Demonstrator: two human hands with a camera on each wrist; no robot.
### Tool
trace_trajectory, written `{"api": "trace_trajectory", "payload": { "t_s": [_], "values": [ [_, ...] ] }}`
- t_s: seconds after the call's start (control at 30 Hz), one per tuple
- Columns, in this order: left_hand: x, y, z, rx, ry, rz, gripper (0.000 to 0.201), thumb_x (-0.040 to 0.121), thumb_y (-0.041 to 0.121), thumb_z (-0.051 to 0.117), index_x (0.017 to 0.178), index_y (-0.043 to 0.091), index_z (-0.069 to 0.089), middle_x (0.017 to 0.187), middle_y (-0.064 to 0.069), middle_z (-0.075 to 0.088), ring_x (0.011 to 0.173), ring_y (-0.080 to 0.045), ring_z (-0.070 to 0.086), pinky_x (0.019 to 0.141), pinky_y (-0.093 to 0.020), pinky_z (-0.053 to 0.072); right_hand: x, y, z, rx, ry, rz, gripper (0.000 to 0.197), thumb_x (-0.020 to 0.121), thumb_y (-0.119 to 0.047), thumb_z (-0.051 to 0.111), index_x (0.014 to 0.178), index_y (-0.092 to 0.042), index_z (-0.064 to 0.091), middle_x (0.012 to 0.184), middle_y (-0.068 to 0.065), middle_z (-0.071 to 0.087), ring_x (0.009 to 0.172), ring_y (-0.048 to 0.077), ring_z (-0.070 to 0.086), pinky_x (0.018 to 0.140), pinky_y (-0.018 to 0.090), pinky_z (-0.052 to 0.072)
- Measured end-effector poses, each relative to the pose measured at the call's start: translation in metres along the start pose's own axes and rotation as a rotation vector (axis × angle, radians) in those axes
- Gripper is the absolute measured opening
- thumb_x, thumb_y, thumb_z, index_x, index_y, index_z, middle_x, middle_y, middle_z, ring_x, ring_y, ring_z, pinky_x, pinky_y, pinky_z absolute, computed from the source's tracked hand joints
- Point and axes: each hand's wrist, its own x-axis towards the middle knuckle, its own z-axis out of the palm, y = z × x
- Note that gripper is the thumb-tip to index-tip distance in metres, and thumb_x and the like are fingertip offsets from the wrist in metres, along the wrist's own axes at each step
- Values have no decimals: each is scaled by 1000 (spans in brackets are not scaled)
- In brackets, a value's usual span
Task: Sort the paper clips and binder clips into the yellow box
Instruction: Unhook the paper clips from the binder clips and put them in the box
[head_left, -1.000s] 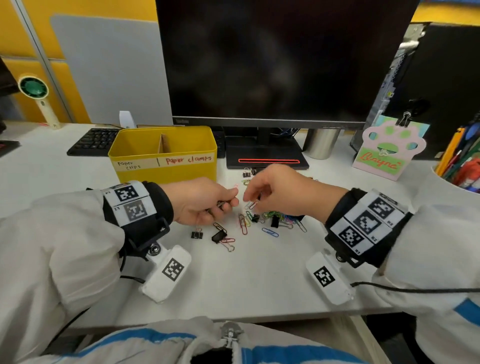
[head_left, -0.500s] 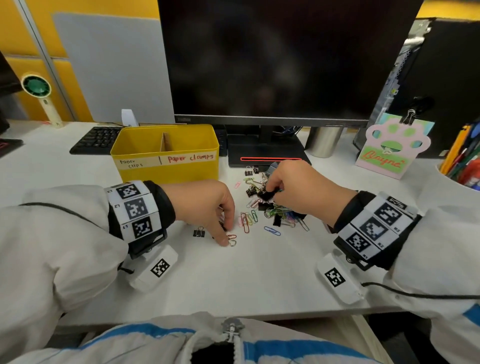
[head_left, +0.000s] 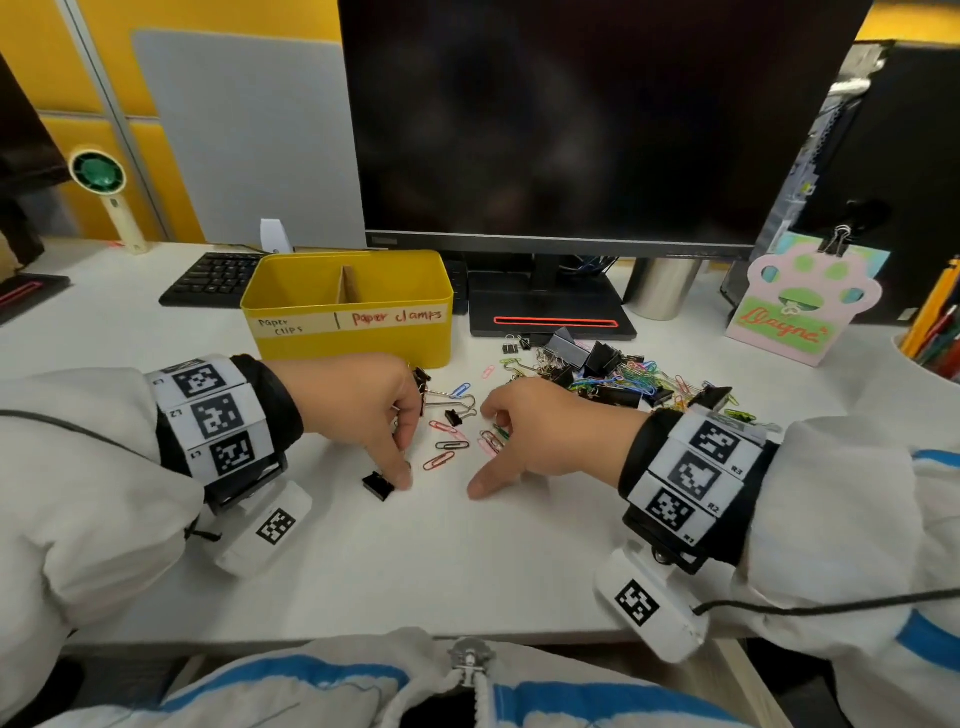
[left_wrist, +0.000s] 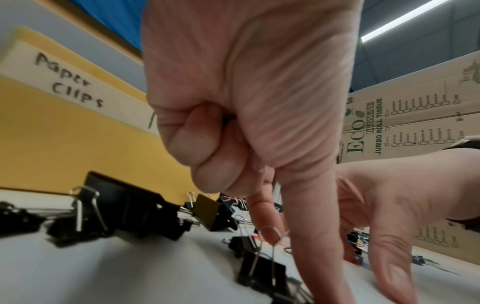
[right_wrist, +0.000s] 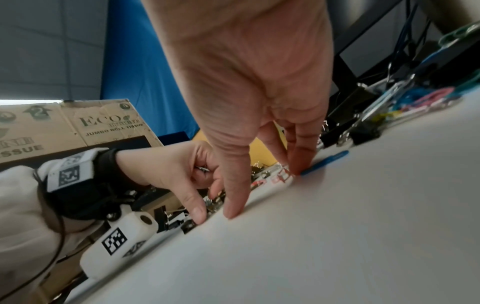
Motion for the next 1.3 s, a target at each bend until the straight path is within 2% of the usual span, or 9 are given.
{"api": "trace_trajectory", "payload": {
  "t_s": [0.27, 0.43, 0.53, 0.73, 0.93, 1.07, 1.13, 1.2, 1.3],
  "values": [
    [-9, -17, -9, 13, 45, -91, 37, 55, 49, 94, 65, 24, 68, 54, 16, 60, 49, -2, 48, 49, -19, 38, 20, -29, 12, 125, 54, -135, 71, 67, -41, 91, 130, -22, 65, 110, -5, 53, 101, 15, 54, 85, 26, 46],
    [-12, -19, -8, -149, 121, -180, 38, 60, 55, 88, 69, 23, 71, 59, 8, 65, 53, -2, 50, 51, -16, 38, 26, -30, 14, 214, 84, -215, 27, 76, -20, 86, 102, -21, 80, 91, -5, 69, 78, 8, 59, 65, 18, 47],
    [-12, -13, -6, -417, 168, -325, 40, 69, 63, 78, 71, 24, 70, 54, 4, 53, 54, -11, 45, 50, -23, 37, 25, -28, 13, 202, 66, -227, 15, 80, -12, 81, 94, -18, 79, 77, -9, 66, 67, 3, 57, 64, 16, 48],
    [-8, -6, -1, -1356, 47, -562, 51, 90, 62, 56, 91, 11, 56, 60, 4, 40, 41, -4, 32, 29, -12, 24, 28, -28, 6, 193, 73, -189, 9, 73, -4, 78, 77, -11, 74, 61, -6, 67, 50, 1, 56, 55, 20, 50],
    [-9, 9, 7, -1463, -17, -637, 78, 92, 72, 42, 116, 1, 61, 86, -13, 67, 55, -13, 65, 38, -20, 51, 29, -33, -25, 466, 194, -212, 11, 78, 3, 76, 81, -7, 75, 72, 2, 72, 64, 14, 69, 68, 30, 62],
    [-4, 20, 7, -1574, -2, -498, 57, 94, 65, 48, 113, 14, 64, 103, -16, 70, 80, -29, 74, 59, -35, 63, 22, -51, -39, 587, 182, -363, 14, 75, 8, 78, 84, -3, 76, 69, 2, 72, 62, 14, 71, 63, 23, 58],
    [0, 22, 6, -1721, -36, -443, 48, 97, 55, 50, 109, 12, 67, 97, -15, 69, 83, -29, 73, 63, -37, 63, 20, -54, -42, 507, 160, -388, 16, 75, 1, 83, 87, -8, 79, 77, 4, 76, 72, 18, 74, 69, 28, 62],
    [5, 22, 6, -1805, -52, -413, 40, 102, 44, 45, 104, 8, 65, 83, -12, 64, 67, -19, 68, 47, -25, 59, 19, -47, -44, 470, 192, -389, 15, 77, -4, 83, 88, -14, 81, 83, 2, 77, 80, 17, 74, 77, 32, 62],
    [12, 17, 5, -1690, -4, -448, 33, 106, 35, 41, 84, 14, 53, 61, 2, 47, 41, -4, 41, 29, -12, 29, 20, -31, -44, 482, 283, -271, 12, 81, -9, 79, 91, -17, 80, 89, 3, 76, 84, 16, 71, 81, 40, 62]
  ]
}}
